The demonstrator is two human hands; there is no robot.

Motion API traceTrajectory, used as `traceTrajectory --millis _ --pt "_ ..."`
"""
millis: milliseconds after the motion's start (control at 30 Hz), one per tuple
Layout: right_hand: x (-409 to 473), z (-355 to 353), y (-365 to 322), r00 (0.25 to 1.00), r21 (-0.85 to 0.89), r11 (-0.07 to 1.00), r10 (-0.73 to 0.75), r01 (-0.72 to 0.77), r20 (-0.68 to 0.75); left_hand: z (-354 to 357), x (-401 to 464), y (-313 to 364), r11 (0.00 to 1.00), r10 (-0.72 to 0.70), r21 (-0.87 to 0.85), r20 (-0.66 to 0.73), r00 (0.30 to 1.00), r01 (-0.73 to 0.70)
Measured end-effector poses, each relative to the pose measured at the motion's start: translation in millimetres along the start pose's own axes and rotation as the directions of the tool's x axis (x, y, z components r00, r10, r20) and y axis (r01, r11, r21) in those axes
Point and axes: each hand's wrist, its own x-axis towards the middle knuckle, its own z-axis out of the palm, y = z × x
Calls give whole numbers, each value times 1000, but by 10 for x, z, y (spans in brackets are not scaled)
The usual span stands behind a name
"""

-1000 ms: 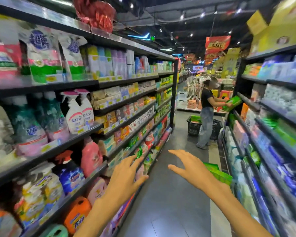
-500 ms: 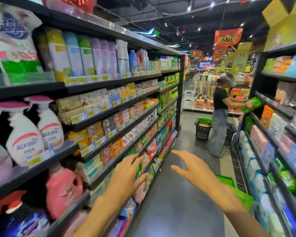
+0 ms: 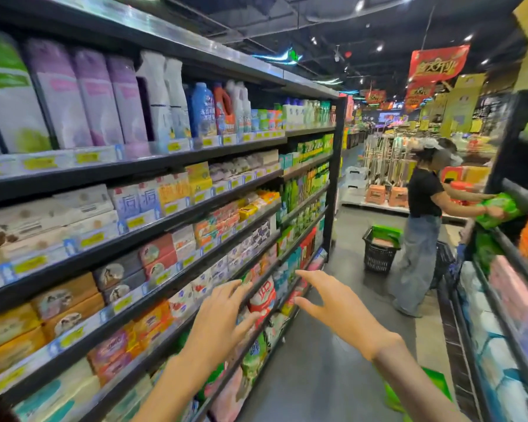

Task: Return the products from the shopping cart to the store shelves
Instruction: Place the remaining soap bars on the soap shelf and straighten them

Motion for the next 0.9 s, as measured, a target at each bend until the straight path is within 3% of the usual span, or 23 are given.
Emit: traceTrajectory --millis 233,567,767,900 --pt "1487 416 854 998 -28 998 -58 59 19 631 1304 -443 996 -90 -30 -38 995 89" --pt "3601 933 1422 971 34 980 -201 198 128 1084 2717 -1203 969 -234 56 -91 968 239" --pt "4666 1417 1607 906 124 920 -388 371 168 1279 3191 -1531 904 -392 128 -133 910 408" --pt "5274 1655 1730 848 179 864 -498 470 181 1405 3483 -1592 816 -526 168 -182 831 554"
